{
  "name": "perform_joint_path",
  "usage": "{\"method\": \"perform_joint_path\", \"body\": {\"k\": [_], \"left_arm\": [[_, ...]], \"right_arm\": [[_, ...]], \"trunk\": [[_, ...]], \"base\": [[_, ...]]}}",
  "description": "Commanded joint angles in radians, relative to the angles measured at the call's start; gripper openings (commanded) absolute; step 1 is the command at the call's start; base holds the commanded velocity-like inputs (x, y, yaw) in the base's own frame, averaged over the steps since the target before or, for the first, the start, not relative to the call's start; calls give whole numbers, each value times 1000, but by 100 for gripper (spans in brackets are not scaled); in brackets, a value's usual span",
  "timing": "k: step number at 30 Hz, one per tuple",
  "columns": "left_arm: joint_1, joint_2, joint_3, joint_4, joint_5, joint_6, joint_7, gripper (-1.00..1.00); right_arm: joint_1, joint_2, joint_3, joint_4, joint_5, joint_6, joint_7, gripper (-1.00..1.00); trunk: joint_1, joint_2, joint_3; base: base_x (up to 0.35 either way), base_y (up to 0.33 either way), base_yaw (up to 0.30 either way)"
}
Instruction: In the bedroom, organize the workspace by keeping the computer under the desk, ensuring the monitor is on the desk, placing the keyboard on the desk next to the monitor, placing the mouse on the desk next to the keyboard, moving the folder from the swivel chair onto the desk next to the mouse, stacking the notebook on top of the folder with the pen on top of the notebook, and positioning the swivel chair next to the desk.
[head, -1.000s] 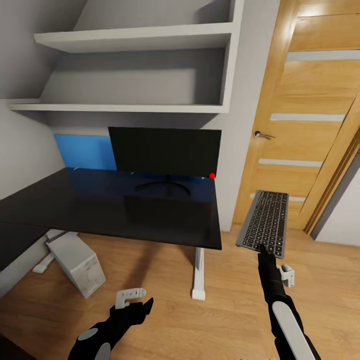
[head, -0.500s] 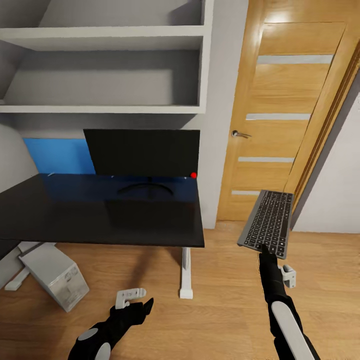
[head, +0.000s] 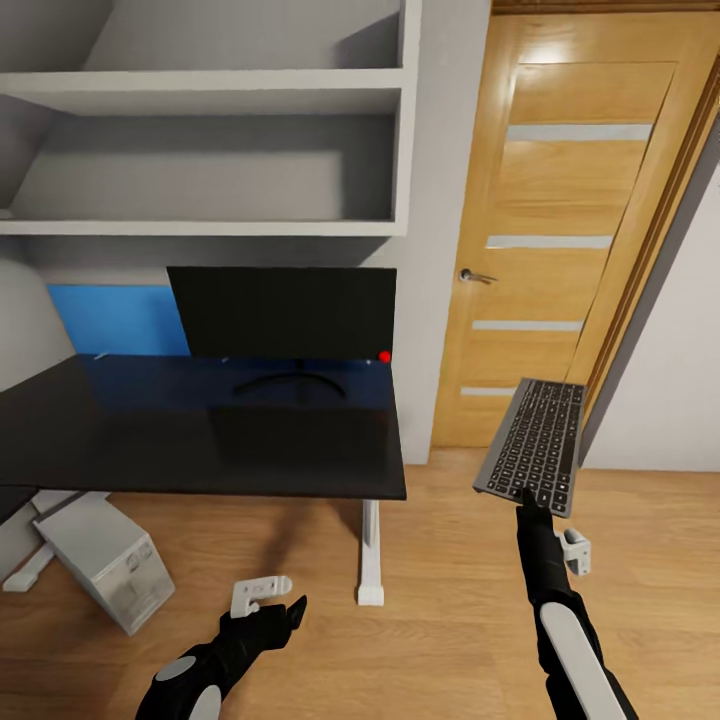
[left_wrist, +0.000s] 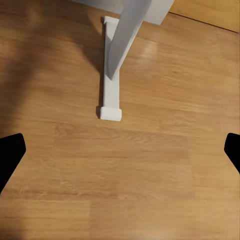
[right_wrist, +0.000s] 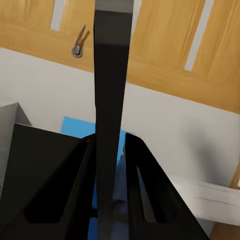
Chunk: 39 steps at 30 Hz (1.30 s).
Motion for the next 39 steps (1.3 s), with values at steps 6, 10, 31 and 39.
{"method": "perform_joint_path", "body": {"k": [6,10,31,39], "left_arm": [[-1,0,1,-1,12,4,9,100],[-1,0,0,-1,12,4,9,100],[-1,1,-1,0,13,4,8,100],[-1,0,-1,0,13,4,8,100]], "right_arm": [[-1,-5,-1,0,-13,1,14,-100],[-1,-8,-1,0,-13,4,13,-100],[-1,-12,2,1,-16,17,14,-100],[-1,-8,6,-1,-18,71,15,-100]], "trunk": [[0,-1,4],[0,-1,4],[0,-1,4],[0,-1,4]], "base": [[51,44,0],[223,189,0],[116,169,-146],[0,208,-9]]}}
